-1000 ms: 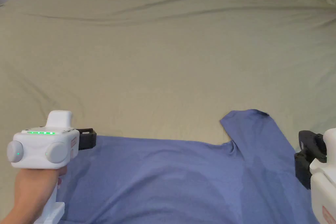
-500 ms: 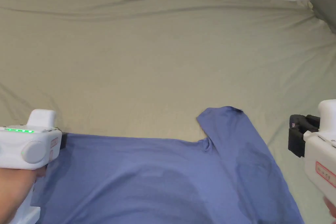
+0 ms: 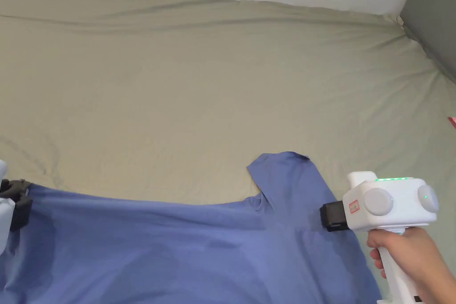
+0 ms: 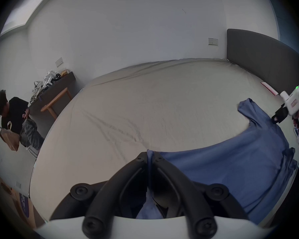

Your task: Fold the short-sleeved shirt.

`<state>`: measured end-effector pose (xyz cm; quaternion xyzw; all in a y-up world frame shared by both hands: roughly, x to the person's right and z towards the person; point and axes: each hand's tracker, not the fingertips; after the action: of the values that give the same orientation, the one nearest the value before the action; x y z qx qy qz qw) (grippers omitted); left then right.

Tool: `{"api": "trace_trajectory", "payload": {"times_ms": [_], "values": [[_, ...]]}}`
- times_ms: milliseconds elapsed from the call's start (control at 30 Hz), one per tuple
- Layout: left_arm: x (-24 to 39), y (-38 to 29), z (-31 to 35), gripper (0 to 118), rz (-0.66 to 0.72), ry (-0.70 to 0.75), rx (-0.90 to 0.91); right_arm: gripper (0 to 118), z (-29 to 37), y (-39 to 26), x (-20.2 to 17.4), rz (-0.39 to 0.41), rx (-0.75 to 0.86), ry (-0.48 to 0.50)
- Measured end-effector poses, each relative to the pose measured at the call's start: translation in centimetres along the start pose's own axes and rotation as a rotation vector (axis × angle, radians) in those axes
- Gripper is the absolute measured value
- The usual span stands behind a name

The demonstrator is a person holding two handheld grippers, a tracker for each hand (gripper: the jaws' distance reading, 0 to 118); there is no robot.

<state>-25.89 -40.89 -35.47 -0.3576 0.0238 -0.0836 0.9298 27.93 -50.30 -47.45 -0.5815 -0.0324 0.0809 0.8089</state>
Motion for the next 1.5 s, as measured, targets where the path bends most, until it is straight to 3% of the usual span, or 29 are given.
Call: {"api": "trace_trajectory", "payload": {"times_ms": [67, 133, 200, 233, 300, 367, 567, 900, 1167, 1500], "values": [[0.1, -1.0, -0.2, 1, -0.009, 0.014, -0.018, 99, -1.3, -0.6, -0.2, -0.003, -0.016, -0.001], [0.1, -1.9, -0.2, 1, -0.008, 0.023, -0.026, 85, -1.1, -1.4, -0.5, -0.039, 0.008, 0.071], [0.0, -2.6, 0.0, 1, 0.025, 0.029, -0.016, 81, 0.3, -1.3, -0.5, -0.065, 0.008, 0.120], [0.0, -3.0, -0.1, 1, 0.041, 0.023, -0.051, 65, 0.8, -1.3, -0.9, -0.054, 0.018, 0.141], [0.0, -3.7, -0.4, 1, 0.047, 0.030, -0.053, 4, 1.4, -1.1, -1.6, 0.018, 0.045, 0.102], [0.1, -3.8, -0.3, 1, 0.028, 0.034, -0.071, 4, 2.3, -1.2, -1.8, 0.100, 0.053, 0.061], [-0.9, -2.0, 2.2, 1, 0.041, 0.041, -0.026, 4, 9.0, -1.3, 0.3, 0.051, 0.156, 0.147], [-3.0, -2.7, 10.0, 1, 0.015, 0.059, 0.020, 4, 21.9, -7.1, 2.7, 0.143, 0.254, 0.169], [-3.0, -8.8, 13.1, 1, -0.017, 0.043, -0.061, 4, 22.6, -15.2, 0.7, 0.271, 0.153, 0.158], [-2.5, -15.3, 11.4, 1, -0.049, -0.009, -0.266, 4, 16.3, -21.8, -0.1, 0.261, -0.067, 0.218]]}}
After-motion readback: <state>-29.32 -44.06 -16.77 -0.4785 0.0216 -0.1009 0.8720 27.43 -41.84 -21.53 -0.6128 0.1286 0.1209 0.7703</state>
